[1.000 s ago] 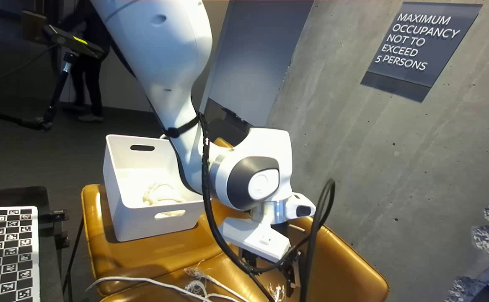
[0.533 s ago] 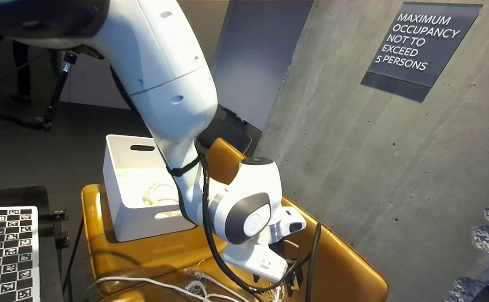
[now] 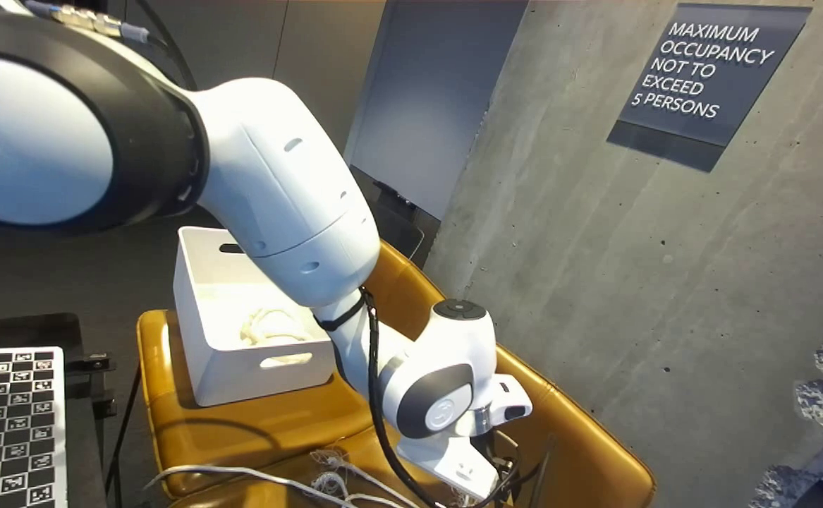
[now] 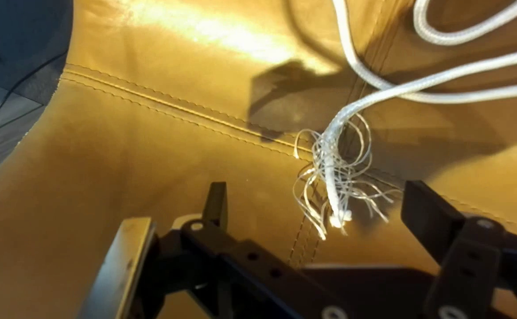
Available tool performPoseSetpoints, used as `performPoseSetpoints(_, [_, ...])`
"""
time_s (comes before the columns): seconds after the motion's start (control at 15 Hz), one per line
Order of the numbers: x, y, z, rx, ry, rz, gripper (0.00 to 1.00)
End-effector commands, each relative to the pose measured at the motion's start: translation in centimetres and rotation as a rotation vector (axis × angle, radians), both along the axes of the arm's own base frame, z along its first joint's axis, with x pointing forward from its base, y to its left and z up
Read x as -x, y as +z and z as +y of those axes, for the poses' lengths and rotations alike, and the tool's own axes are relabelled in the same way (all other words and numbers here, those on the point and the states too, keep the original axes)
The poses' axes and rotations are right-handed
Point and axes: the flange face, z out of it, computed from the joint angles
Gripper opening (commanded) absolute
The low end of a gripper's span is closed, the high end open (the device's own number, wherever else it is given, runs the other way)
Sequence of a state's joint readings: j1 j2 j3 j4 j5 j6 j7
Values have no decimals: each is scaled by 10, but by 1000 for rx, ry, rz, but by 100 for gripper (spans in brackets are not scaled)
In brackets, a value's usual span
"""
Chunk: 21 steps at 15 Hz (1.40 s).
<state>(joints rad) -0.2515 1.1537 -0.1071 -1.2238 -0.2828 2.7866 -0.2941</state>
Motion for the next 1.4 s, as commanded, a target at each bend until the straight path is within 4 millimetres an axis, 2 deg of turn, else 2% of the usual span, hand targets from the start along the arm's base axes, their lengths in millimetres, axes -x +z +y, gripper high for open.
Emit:
performPoseSetpoints(0.0, [-20,-8,-12,-77,-40,23,100])
performPoseSetpoints(0.2, [-23,-22,-13,-114,-68,70,99])
performPoseSetpoints(0.33, [-24,-32,-12,-127,-83,94,93])
performPoseSetpoints(0.47, [-23,-42,-16,-131,-96,115,81])
performPoseSetpoints(0.53, [-23,-46,-19,-130,-102,121,79])
performPoseSetpoints(0.67, [-20,-54,-25,-129,-121,136,54])
performPoseSetpoints(0.73, [-19,-58,-28,-127,-128,143,45])
performPoseSetpoints(0.93, [-13,-67,-35,-123,-146,163,23])
performPoseSetpoints(1.13, [-14,-60,-33,-143,-157,180,3])
performPoseSetpoints(1.33, [-15,-47,-35,-144,-176,194,0])
